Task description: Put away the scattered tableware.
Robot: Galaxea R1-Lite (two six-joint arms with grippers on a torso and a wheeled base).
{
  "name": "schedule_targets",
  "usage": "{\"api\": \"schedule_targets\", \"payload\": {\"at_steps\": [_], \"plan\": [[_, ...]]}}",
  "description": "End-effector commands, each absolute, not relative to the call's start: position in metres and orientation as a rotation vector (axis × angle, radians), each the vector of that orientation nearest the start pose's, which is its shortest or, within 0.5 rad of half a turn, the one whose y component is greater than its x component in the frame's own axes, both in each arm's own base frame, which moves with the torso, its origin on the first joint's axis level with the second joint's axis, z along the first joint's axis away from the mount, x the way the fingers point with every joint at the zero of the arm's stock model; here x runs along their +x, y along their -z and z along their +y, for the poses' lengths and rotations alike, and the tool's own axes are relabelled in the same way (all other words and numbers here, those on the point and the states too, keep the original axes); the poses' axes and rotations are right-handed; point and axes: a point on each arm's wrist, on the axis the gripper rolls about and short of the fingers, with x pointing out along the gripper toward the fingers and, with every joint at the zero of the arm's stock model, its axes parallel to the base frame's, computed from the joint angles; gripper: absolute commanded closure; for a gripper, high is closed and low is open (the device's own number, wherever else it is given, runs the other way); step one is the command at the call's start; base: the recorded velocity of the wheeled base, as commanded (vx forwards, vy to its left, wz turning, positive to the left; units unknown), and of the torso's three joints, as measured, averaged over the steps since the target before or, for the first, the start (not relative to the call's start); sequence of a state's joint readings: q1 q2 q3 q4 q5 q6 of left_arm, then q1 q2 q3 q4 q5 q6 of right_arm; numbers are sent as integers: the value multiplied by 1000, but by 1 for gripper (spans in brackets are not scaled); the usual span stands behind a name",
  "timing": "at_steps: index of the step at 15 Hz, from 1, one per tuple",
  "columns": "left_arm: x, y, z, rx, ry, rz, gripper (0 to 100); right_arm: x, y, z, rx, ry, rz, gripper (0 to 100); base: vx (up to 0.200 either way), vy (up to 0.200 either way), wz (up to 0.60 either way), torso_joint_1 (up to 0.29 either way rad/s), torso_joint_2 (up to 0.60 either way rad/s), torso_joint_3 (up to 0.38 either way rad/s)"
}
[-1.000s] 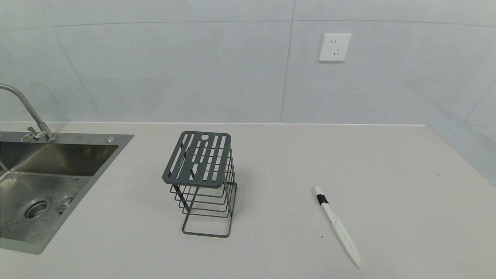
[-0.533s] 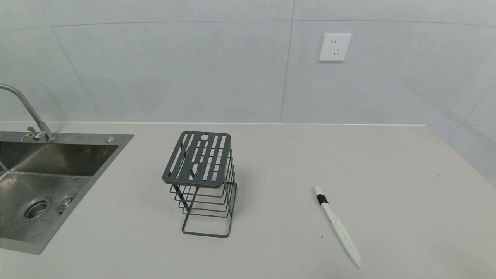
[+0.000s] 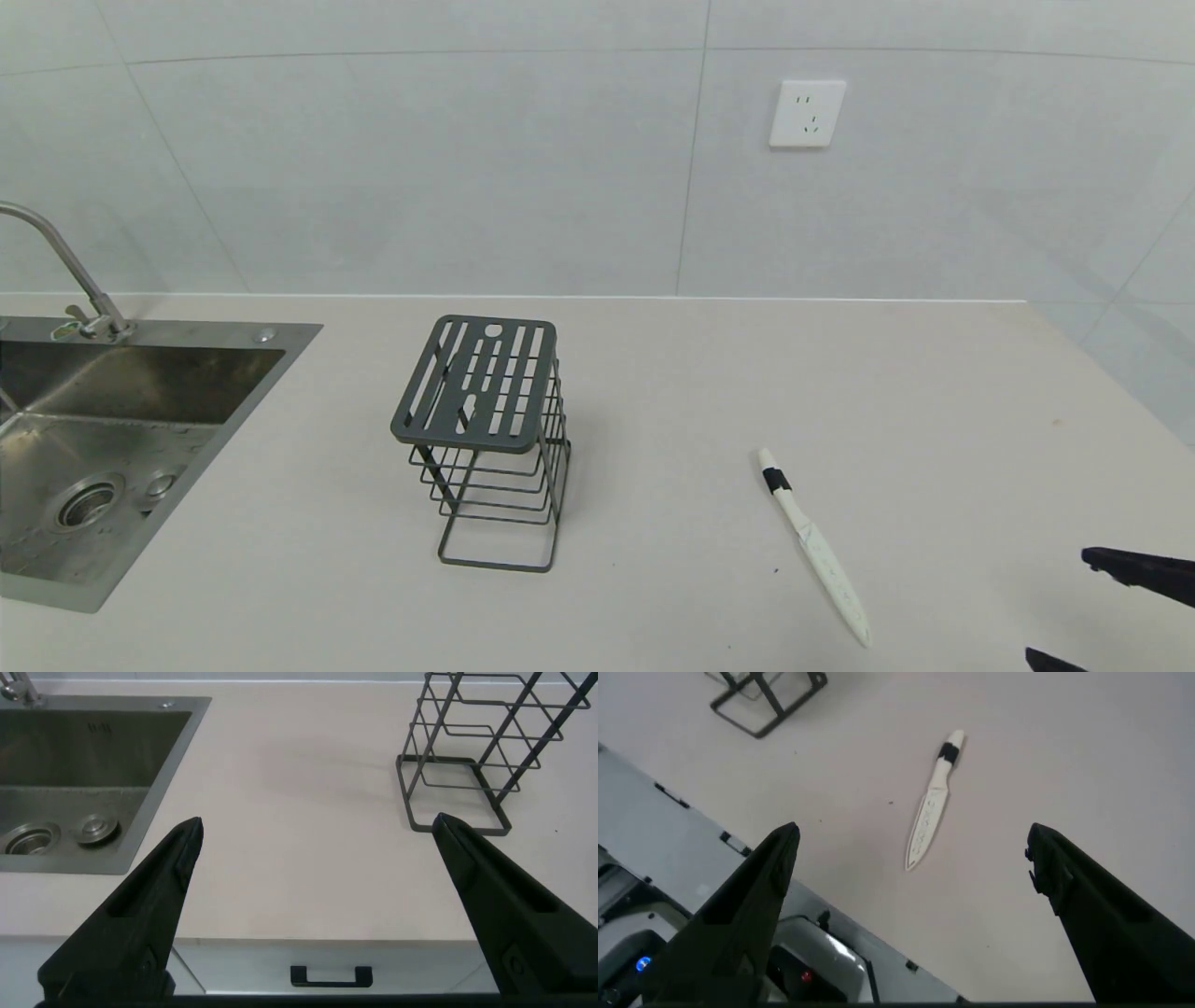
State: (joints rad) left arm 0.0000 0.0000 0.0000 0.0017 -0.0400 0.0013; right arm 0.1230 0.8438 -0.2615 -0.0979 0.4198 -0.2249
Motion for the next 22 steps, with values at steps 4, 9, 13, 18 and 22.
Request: {"api": "schedule_targets", "payload": {"at_steps": [4,9,13,18,22], "plan": [[-23,-75,-1,1,40,3,0,127,-131,35,-185,-602,590,0,0,0,0,0,0,0],[-23,-75,-1,1,40,3,0,147,-115,39,-199,-560,719,0,0,0,0,0,0,0],[-23,-75,-1,1,40,3,0,157,-114,52,-239,-583,743,0,0,0,0,0,0,0],[-23,-75,-1,0,40,3,0,166,-112,62,-261,-599,760,0,0,0,0,0,0,0],[-23,-75,-1,0,40,3,0,196,-124,74,-192,-521,749,0,0,0,0,0,0,0]]}}
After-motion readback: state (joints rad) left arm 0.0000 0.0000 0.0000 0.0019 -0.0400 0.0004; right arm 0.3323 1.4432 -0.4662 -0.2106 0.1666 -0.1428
